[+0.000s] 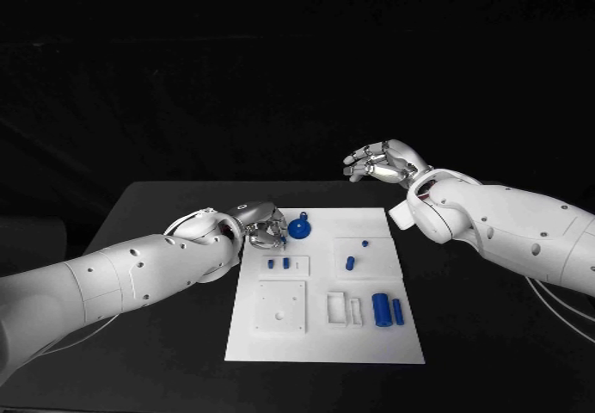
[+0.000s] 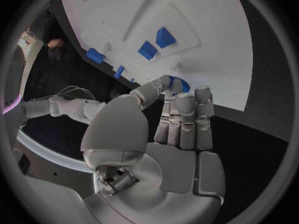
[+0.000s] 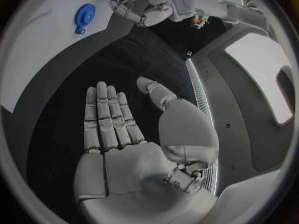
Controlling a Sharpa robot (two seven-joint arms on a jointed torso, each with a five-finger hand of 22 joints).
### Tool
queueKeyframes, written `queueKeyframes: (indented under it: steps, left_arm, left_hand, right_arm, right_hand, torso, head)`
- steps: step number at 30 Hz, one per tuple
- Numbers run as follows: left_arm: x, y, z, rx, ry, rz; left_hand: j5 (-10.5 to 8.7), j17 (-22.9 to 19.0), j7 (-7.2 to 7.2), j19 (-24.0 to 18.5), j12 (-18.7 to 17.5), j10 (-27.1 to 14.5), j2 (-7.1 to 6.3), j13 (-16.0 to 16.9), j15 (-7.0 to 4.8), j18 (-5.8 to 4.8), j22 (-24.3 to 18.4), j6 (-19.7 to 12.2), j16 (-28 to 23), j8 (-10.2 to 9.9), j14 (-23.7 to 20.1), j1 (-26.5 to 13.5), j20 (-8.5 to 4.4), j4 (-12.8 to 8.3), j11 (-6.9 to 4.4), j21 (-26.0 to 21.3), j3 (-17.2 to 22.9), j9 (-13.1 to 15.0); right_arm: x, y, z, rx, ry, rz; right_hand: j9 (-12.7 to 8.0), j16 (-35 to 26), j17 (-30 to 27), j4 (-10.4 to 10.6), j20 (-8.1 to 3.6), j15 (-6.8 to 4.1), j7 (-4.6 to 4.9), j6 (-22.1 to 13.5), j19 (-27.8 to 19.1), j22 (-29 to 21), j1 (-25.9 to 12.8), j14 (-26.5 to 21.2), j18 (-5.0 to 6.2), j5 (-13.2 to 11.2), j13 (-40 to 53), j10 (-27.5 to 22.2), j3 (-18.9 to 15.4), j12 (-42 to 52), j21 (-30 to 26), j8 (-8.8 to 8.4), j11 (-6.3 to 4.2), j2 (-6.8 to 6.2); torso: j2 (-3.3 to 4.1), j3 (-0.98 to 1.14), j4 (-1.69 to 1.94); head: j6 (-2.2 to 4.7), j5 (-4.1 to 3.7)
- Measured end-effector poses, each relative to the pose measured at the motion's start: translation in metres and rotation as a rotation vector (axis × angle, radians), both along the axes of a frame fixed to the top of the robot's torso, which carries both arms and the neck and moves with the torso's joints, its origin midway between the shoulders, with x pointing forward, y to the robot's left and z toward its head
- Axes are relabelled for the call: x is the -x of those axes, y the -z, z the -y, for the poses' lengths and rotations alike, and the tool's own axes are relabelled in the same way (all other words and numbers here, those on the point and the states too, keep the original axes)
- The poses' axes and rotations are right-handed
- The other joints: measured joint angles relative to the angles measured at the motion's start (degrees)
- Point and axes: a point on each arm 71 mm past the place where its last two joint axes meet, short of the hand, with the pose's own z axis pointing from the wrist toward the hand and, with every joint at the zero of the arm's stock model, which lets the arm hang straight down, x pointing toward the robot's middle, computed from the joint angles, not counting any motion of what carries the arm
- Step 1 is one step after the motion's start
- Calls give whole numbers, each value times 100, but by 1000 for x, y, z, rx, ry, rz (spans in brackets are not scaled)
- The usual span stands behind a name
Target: Assemble the parts on the task board
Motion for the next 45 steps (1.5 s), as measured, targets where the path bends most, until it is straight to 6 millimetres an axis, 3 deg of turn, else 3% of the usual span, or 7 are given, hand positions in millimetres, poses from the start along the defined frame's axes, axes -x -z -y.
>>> queueKeyframes:
  steps: [45]
  left_arm:
    - [-1,6,2,-40,11,-40]
  left_hand:
    - [10,-5,9,-7,-21,33,-44,-3,1,-1,2,-9,0,-1,0,-28,15,-18,-7,22,38,-3]
  right_arm:
    - [0,0,0,0,0,0]
  right_hand:
    - [-4,0,-4,-16,0,0,0,0,0,9,0,0,0,0,0,0,-16,0,-23,0,0,0]
  torso:
    - [2,3,0]
  head:
    - [-30,55]
